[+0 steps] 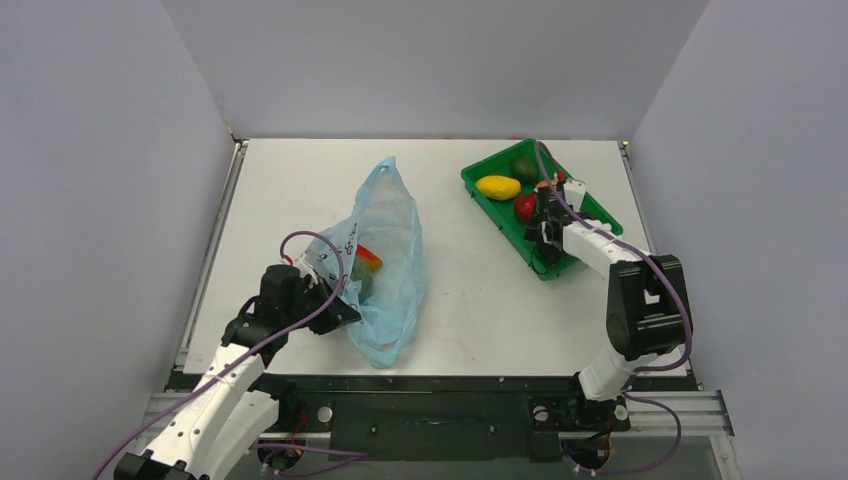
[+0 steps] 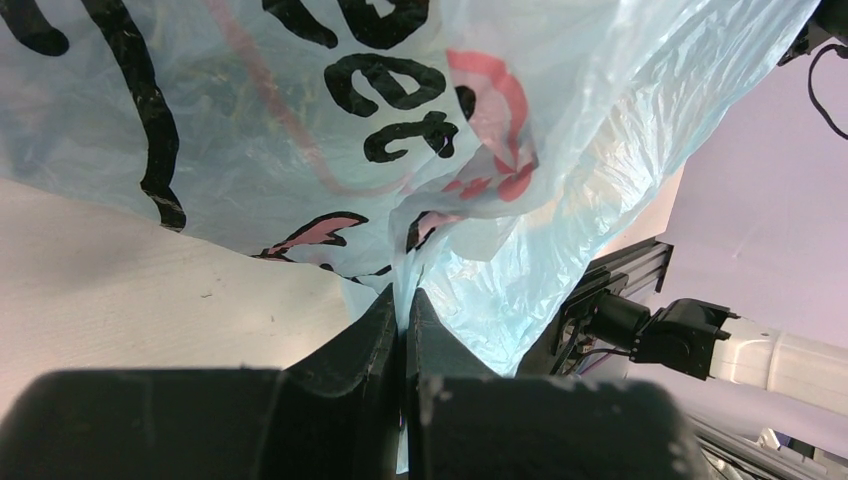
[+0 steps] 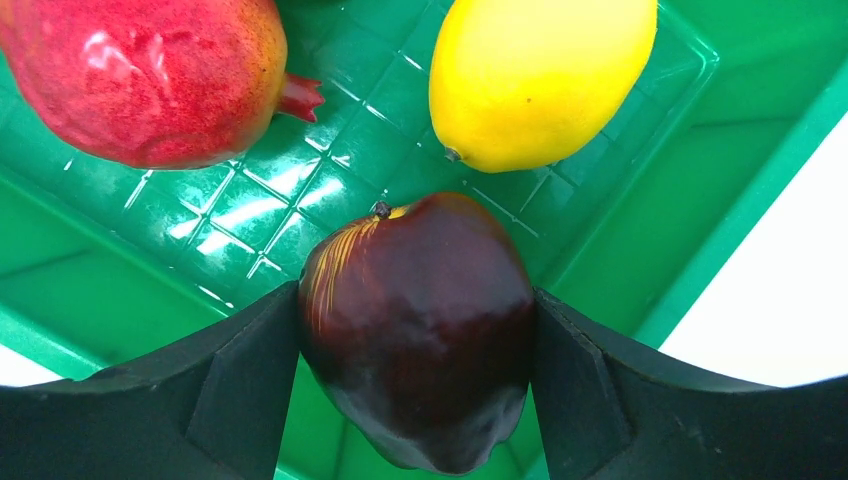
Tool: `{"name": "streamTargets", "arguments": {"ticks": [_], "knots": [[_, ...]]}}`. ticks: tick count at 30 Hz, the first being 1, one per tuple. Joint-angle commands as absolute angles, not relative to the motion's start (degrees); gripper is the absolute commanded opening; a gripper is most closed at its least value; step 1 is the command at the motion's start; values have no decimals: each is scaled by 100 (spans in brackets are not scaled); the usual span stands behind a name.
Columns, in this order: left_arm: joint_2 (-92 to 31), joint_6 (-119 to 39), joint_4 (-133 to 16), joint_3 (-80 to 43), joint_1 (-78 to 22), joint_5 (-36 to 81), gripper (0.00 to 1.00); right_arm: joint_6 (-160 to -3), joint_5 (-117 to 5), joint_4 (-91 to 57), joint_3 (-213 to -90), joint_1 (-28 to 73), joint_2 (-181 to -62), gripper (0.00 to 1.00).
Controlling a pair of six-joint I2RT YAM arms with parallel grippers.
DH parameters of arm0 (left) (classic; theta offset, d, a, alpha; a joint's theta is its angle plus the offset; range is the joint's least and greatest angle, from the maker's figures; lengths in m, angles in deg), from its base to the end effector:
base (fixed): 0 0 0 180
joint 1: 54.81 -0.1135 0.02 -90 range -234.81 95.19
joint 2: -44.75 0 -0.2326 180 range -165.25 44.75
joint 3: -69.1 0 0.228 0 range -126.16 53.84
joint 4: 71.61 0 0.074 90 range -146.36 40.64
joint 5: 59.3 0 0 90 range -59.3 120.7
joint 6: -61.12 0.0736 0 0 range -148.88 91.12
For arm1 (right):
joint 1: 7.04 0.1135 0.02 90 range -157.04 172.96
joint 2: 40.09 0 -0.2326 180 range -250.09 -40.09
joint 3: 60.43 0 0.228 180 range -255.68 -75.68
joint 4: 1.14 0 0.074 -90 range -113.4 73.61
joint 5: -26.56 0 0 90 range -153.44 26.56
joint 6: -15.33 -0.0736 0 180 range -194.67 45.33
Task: Take the fake fruits out of the plastic bag
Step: Place the fake fruit in the bin.
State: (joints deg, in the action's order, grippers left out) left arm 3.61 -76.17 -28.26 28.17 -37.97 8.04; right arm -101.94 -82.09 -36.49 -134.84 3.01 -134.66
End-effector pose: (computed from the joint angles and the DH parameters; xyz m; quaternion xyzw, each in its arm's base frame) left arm 0.1599 -0.0780 0.1679 -0.1619 0.8898 -0.3582 0.2318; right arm 0.3329 0.0351 0.1483 0.1886 0.9246 -0.0530 0.3267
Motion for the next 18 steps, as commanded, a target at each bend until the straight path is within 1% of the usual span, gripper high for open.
{"name": "streamTargets", "arguments": {"ticks": [1,7,10,11,12,14,18], "knots": [[436,-7515,-2833,2505,-3767,840,0,-10143,-8417,-3545,-13723,246,-13579,24],[553,-7532,-2807,2523,-3765,877,0,-10152,-8402,-3575,-13798,220,-13750,39],[554,-7536,-2799,2527,-3766,864,0,-10155,-8384,-3593,-13778,219,-13759,53],[551,-7532,-2804,2528,-3767,864,0,-10151,-8383,-3587,-13767,219,-13753,56],[553,-7530,-2801,2534,-3767,862,0,-10152,-8372,-3592,-13756,215,-13738,62],[555,-7525,-2799,2536,-3767,861,0,-10149,-8360,-3589,-13742,219,-13711,68],[569,-7521,-2789,2528,-3767,864,0,-10124,-8319,-3559,-13703,224,-13626,75]]}}
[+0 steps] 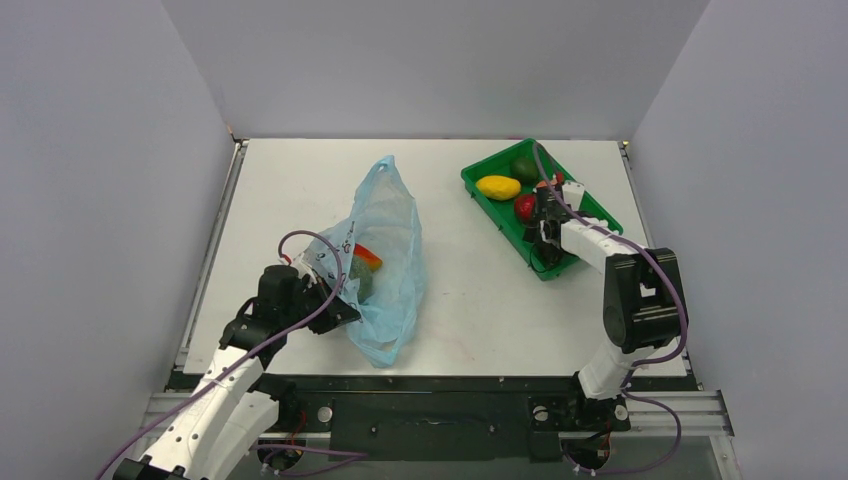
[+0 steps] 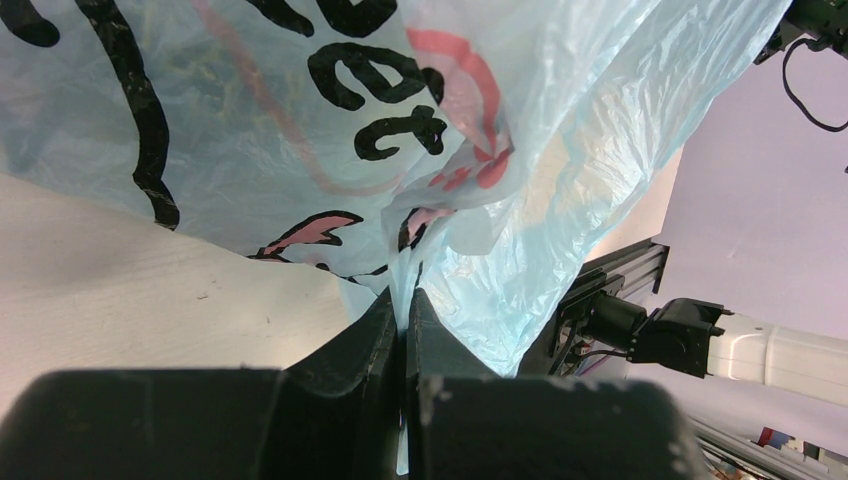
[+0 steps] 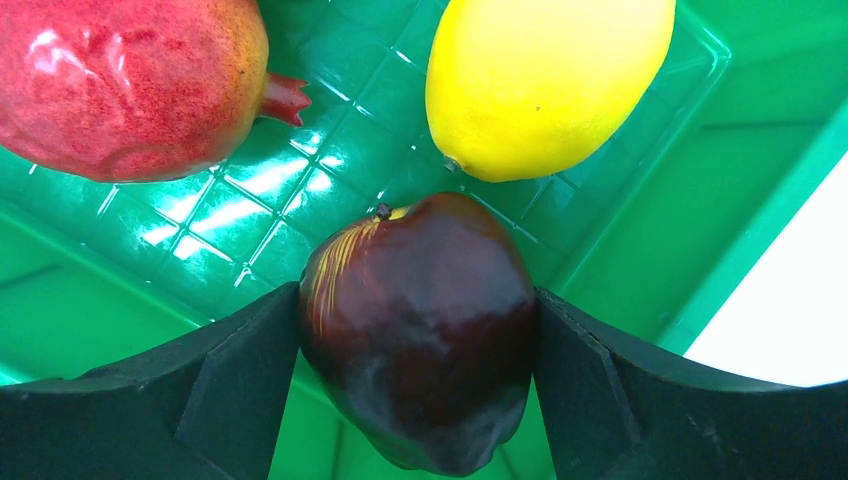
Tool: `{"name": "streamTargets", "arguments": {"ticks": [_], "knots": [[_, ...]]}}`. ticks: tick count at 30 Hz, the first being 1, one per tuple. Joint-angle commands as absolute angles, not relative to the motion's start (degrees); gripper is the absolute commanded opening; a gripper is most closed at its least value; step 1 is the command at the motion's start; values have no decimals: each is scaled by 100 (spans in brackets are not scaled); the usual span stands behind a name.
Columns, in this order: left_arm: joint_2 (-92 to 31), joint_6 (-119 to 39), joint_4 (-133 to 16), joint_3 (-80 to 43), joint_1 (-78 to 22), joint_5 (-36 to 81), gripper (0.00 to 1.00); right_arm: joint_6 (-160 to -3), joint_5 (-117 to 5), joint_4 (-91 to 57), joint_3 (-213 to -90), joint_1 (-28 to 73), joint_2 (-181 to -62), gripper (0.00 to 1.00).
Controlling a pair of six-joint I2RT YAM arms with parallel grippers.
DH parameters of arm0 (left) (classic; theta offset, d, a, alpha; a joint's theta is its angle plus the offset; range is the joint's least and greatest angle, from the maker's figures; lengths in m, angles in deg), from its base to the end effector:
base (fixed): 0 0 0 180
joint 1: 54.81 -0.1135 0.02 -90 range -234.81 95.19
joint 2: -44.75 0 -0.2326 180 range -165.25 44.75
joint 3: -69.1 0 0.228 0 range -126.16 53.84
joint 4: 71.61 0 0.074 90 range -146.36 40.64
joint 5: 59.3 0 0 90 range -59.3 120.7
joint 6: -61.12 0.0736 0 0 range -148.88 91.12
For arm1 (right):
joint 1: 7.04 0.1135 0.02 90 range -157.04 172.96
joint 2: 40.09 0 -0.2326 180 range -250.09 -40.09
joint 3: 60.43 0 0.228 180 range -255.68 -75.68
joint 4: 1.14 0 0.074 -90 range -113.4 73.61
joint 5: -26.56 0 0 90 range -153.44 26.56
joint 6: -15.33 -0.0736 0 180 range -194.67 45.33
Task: Take the fake fruits out of the plastic bag
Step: Place the fake fruit in the bin, then take out the fake fruit from the plastic bag.
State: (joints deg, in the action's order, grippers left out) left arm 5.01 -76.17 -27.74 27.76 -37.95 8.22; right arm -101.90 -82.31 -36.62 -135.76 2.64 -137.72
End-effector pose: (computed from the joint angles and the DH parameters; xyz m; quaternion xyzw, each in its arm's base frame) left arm 0.1585 -0.0774 0.1731 -0.1593 0.8862 -0.3618 0.2416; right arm 0.3376 0.0334 0.1360 0.1895 0.9297 -0.0627 0.3095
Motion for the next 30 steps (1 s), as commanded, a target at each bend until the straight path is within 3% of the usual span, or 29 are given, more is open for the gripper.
{"name": "streamTargets", "arguments": {"ticks": [1,8,17,22,30], "knots": [[576,-7527,-2791,2528,-3769,864,0,-10119,-8307,-3553,-13694,220,-13608,76],[574,-7511,-2788,2536,-3763,829,0,-10044,-8337,-3333,-13393,260,-13249,84],[594,-7519,-2780,2536,-3765,816,0,-9992,-9088,-3584,-13387,550,-12254,86],[658,-7525,-2765,2571,-3767,839,0,-9955,-9061,-3498,-13200,1395,-11520,85],[783,-7567,-2747,2766,-3764,855,0,-10198,-7179,-2355,-12771,3522,-10939,73]]}}
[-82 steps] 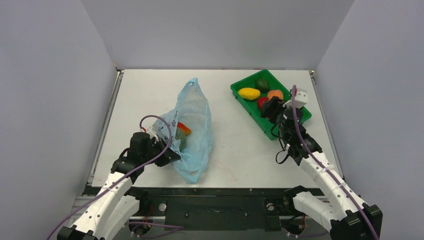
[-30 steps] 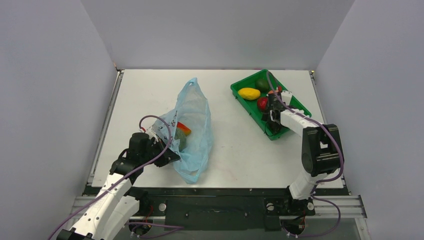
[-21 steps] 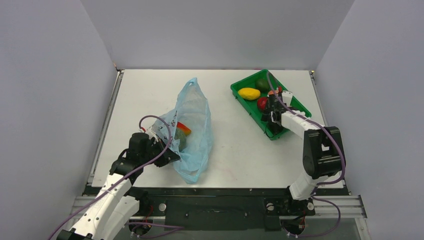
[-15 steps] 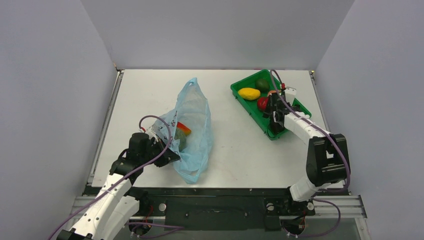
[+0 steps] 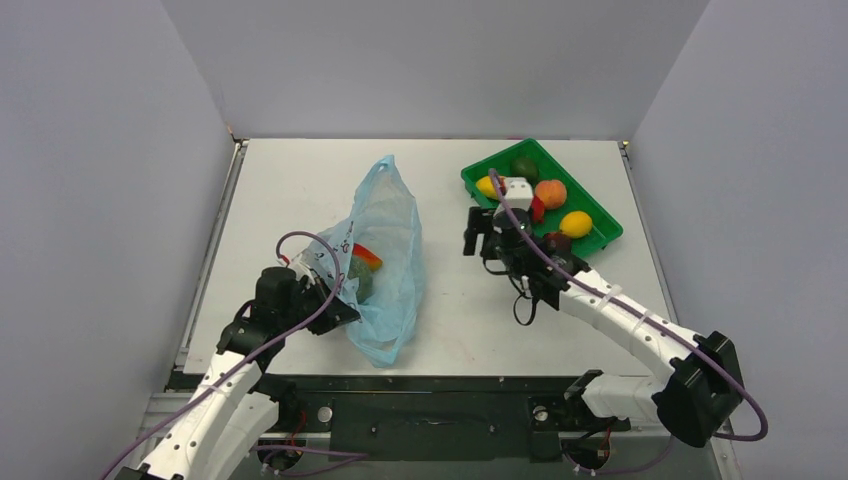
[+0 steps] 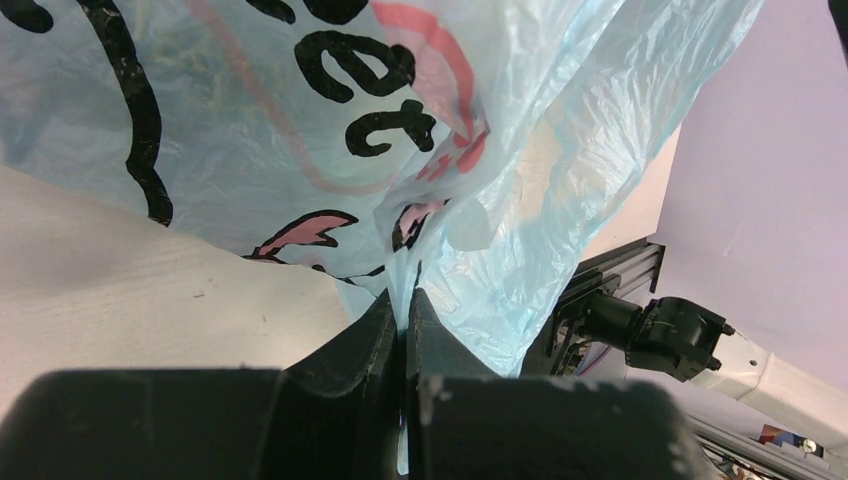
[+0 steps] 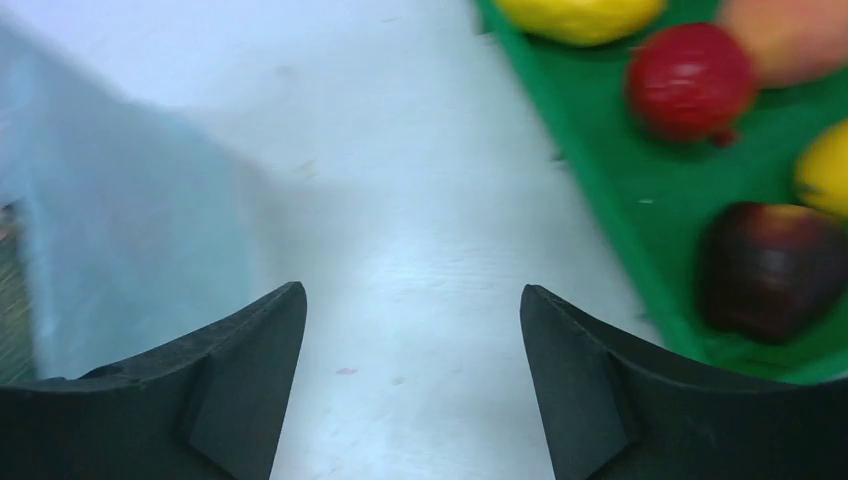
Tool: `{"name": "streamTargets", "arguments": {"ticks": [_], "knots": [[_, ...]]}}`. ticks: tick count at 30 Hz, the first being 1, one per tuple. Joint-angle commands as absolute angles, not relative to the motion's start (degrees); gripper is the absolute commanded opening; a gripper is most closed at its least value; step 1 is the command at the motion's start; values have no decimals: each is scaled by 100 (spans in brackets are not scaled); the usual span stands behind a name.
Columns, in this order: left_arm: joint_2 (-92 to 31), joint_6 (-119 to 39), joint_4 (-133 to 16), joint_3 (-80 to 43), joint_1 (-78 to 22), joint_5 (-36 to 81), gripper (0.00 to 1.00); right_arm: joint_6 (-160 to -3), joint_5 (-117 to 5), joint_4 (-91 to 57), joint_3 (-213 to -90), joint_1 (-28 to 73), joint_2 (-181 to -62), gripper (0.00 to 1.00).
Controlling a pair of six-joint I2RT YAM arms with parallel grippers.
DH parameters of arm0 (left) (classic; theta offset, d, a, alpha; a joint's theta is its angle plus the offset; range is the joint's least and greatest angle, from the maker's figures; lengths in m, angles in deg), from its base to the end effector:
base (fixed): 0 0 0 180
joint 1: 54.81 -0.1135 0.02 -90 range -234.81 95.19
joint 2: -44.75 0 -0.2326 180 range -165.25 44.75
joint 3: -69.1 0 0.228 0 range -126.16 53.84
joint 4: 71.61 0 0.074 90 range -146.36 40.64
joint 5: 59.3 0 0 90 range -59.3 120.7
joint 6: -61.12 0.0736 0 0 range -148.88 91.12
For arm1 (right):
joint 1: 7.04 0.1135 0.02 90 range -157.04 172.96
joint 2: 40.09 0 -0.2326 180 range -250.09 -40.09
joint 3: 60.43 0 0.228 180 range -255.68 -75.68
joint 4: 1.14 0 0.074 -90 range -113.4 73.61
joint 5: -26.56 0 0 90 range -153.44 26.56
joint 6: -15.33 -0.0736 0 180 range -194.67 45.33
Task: Take the fake fruits out of the plastic bag
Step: Take out the fake fruit from the plastic bag.
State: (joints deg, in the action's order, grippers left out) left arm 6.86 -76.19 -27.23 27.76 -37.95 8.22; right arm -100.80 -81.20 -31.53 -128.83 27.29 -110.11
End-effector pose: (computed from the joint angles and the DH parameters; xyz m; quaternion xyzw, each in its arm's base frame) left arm 0.1558 -0.0766 0.1770 -0.1562 0.8822 -0.3666 0.2509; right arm 0.2527 0.1454 0.2493 0.0128 0.8673 0.1245 0.4818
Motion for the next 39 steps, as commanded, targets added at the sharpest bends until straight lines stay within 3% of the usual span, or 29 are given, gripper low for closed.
{"name": "streamTargets", "arguments": {"ticks": [1,7,18,39], "knots": [[795,-7583,-2765,2789,-3766,850,0,-10169,-7131,-2132,-12815,3948,-10994,70],[799,-7599,-2739,2795,-3759,868,0,-9890,-6555,-1940,-13898,5129,-12175,60],[747,-7532,-2593,2699,-3759,892,0,-9556,-6436,-2357,-15449,5215,-14068,50],[668,-7527,-2619,2679,-3758,860,0,-7203,-6941,-3577,-16420,4715,-15237,50]]}}
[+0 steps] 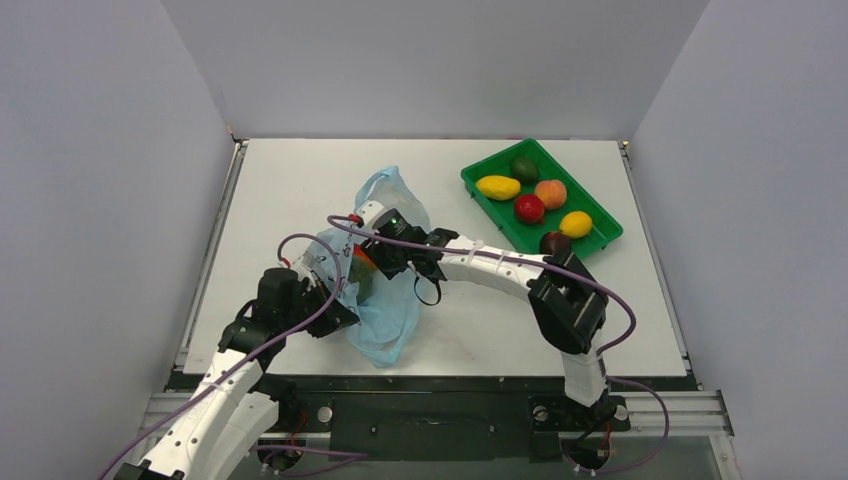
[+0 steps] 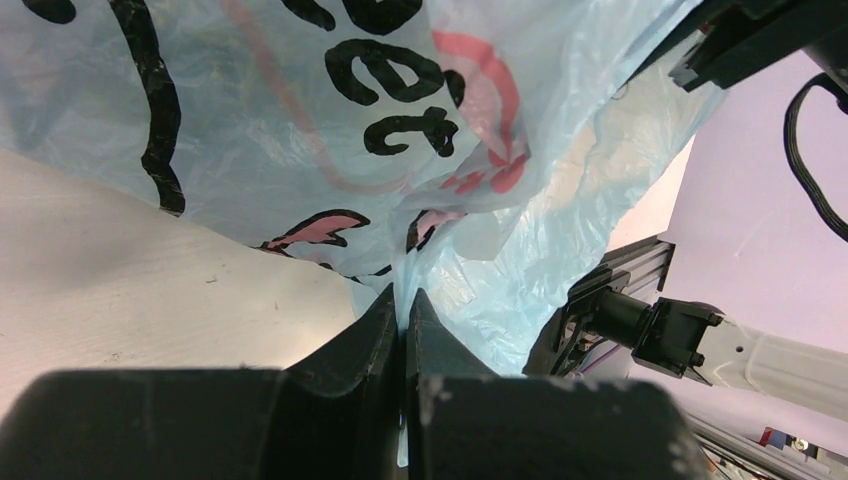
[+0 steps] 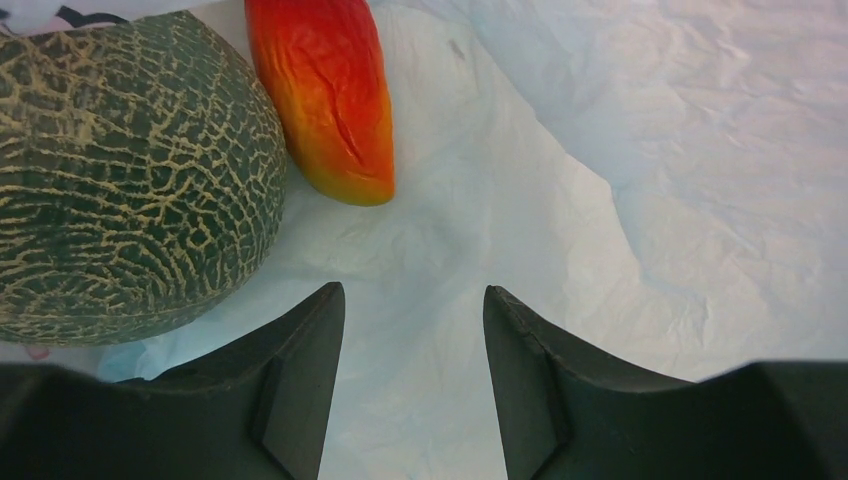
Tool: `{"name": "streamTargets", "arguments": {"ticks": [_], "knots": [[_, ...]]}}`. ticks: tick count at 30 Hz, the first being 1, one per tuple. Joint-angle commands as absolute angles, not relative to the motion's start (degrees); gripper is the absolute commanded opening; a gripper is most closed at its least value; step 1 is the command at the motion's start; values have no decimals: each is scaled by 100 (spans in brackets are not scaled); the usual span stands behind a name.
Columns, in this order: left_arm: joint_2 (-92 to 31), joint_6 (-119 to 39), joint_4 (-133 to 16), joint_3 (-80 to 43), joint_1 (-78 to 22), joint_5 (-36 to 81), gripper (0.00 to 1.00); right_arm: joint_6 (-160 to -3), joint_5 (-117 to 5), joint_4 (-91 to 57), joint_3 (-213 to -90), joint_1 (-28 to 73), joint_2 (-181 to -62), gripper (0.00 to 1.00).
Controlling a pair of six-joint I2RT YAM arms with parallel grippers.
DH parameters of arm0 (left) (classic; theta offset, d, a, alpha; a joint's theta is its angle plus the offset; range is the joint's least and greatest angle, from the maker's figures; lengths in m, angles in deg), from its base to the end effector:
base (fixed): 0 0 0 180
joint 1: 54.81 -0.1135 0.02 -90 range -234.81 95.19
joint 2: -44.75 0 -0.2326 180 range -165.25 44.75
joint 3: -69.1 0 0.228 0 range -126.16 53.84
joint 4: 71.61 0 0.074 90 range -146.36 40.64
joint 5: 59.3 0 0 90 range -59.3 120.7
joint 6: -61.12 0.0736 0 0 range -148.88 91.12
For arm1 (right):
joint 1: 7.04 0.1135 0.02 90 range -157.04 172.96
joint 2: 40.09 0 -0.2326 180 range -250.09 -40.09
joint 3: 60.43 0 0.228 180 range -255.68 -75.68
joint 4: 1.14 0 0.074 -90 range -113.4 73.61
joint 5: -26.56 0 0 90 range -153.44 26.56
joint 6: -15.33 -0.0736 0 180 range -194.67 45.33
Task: Take the fake fruits out of the plastic bag
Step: Take out the fake fruit from the plastic bag.
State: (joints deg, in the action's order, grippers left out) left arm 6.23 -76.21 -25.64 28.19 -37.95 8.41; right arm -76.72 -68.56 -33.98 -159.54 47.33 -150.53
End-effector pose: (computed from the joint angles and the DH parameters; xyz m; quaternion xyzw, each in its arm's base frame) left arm 0.1534 -0.0757 0.1699 -0.1635 0.8901 -0.3559 0.2332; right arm 0.2561 0.3460 0.1840 -0.3901 0.8336 0.1476 0.3622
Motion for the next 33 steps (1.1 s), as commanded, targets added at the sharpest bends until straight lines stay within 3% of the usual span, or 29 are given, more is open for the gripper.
{"name": "streamTargets", "arguments": {"ticks": [1,8,21,28,33], "knots": [[671,-7528,-2607,2678,-3758,863,0,-7195,-6895,-3601,-16547,4699,-15301,50],[667,-7546,-2597,2650,-3758,842,0,-7425,-6585,-3369,-16902,4652,-15879,51],[617,-7546,-2549,2549,-3758,829,0,-7906,-5411,-2591,-16799,4559,-16123,74],[559,-7547,-2588,2530,-3758,824,0,-7894,-4960,-2327,-17028,4650,-16440,77],[570,-7556,-2615,2581,-3758,811,0,-8383,-5827,-2476,-17491,4798,-16963,76]]}}
